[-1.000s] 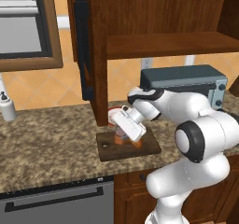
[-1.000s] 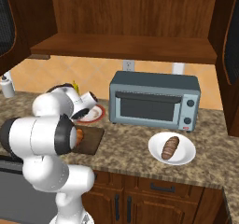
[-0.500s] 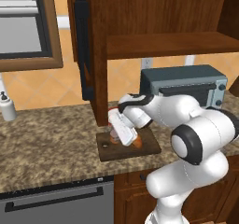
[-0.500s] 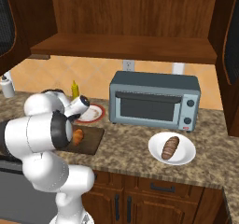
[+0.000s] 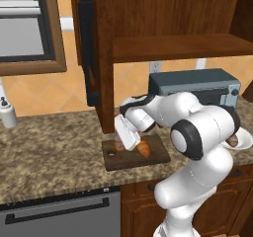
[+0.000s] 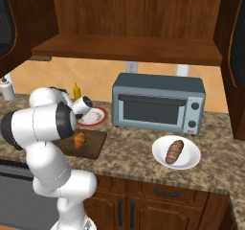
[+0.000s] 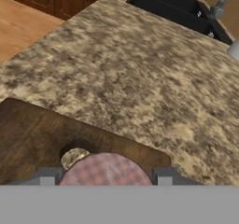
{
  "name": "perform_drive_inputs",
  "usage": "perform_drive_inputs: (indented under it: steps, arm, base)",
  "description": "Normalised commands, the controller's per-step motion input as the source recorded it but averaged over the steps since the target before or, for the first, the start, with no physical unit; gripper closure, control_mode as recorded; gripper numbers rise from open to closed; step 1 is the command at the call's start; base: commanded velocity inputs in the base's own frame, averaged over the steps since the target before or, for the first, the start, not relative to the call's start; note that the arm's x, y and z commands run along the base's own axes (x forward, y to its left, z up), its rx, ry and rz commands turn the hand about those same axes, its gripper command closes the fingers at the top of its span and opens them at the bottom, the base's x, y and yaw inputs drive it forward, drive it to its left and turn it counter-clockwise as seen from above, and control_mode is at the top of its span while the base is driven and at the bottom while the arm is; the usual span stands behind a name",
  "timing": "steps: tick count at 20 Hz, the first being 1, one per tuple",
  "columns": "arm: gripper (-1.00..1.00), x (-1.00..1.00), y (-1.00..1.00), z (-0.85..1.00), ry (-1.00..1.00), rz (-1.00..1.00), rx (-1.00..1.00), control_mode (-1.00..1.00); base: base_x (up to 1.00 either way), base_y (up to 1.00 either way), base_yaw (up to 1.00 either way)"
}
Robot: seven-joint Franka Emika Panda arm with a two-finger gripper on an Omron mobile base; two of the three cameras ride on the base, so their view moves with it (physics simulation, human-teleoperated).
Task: From the different types of pastries on the counter, select a croissant and place it on the cutting board. Then retrieve a jar of jam from the cabinet and place it alongside the croissant on the cutting board.
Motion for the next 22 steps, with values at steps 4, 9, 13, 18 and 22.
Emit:
perform_drive_inputs:
  steps: [4,9,13,18,22]
  arm:
    - [-1.00,0.14,0.00,-0.10,0.00,0.00,0.00,-1.00]
    - [-1.00,0.00,0.00,-0.05,0.00,0.00,0.00,-1.00]
    - [-1.00,-0.20,0.00,0.07,-0.04,0.00,0.00,-1.00]
    - [-1.00,-0.35,-0.01,0.30,-0.04,0.00,0.01,-1.00]
    - [-1.00,-0.48,-0.20,0.38,-0.05,0.00,0.09,-1.00]
  base:
    - [0.00,0.00,0.00]
    - [0.00,0.00,0.00]
    - [0.00,0.00,0.00]
    - [0.00,0.00,0.00]
    - [0.00,0.00,0.00]
